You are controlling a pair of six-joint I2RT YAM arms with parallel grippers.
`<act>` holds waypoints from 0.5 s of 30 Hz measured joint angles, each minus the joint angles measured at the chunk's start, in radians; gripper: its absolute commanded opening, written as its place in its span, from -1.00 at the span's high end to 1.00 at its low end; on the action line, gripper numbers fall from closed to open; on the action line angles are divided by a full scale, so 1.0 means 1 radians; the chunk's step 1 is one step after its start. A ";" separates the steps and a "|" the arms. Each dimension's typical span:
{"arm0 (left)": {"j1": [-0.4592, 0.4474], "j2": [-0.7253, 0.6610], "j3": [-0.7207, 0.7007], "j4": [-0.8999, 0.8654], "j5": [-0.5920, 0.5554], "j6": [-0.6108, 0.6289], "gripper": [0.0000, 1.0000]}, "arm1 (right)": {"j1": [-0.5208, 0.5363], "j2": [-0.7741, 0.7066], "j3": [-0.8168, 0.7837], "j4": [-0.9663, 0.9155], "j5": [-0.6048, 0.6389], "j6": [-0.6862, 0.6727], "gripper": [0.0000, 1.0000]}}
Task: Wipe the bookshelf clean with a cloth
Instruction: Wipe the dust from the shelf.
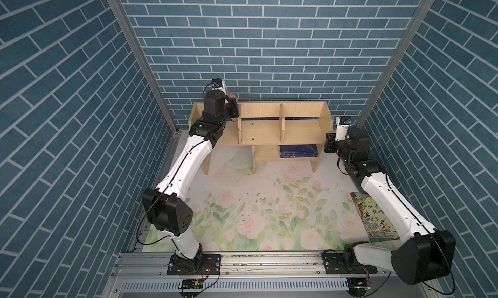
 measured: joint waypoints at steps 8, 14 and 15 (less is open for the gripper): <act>0.005 -0.146 -0.252 -0.003 -0.116 -0.012 1.00 | 0.001 -0.008 -0.006 -0.003 -0.003 0.000 1.00; 0.078 -0.293 -0.432 -0.017 -0.257 -0.011 1.00 | 0.001 -0.018 -0.017 0.004 -0.005 0.000 1.00; 0.088 -0.300 -0.439 -0.020 -0.274 -0.011 1.00 | 0.001 -0.018 -0.018 0.005 -0.005 0.000 1.00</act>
